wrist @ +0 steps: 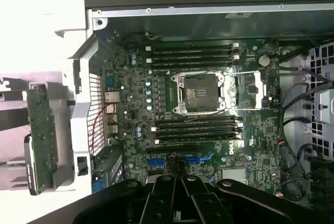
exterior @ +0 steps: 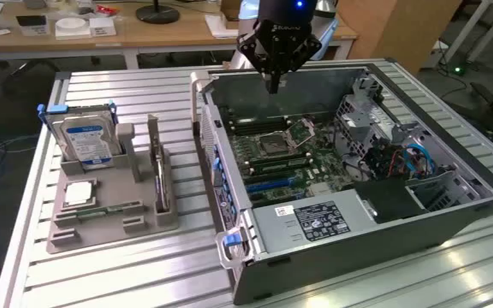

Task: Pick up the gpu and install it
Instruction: 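Reach for the gpu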

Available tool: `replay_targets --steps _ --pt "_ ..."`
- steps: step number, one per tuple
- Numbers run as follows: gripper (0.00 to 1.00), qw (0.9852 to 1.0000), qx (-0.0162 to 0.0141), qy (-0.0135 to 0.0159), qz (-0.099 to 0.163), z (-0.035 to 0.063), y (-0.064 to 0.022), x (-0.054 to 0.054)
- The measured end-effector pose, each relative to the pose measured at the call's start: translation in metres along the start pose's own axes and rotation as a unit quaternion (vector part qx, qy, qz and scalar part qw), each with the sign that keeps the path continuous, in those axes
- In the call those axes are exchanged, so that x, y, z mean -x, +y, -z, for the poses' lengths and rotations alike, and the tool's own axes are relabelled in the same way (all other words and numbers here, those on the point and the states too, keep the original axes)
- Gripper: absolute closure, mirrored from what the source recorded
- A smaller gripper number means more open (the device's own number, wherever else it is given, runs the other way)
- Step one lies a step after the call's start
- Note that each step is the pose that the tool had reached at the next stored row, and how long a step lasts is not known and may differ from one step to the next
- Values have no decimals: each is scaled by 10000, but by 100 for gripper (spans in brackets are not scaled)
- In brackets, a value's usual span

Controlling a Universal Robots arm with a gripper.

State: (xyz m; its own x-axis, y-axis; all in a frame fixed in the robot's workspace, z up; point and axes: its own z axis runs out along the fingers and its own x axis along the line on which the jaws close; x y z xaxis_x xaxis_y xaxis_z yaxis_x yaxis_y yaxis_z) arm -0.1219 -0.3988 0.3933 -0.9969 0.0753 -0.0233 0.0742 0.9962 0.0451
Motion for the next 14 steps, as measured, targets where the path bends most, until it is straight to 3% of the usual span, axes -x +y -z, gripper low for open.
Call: replay_targets --steps 7,14 --pt "89 10000 0 0 -1 1 -1 -16" --pt "89 10000 0 0 0 4 -10 -129"
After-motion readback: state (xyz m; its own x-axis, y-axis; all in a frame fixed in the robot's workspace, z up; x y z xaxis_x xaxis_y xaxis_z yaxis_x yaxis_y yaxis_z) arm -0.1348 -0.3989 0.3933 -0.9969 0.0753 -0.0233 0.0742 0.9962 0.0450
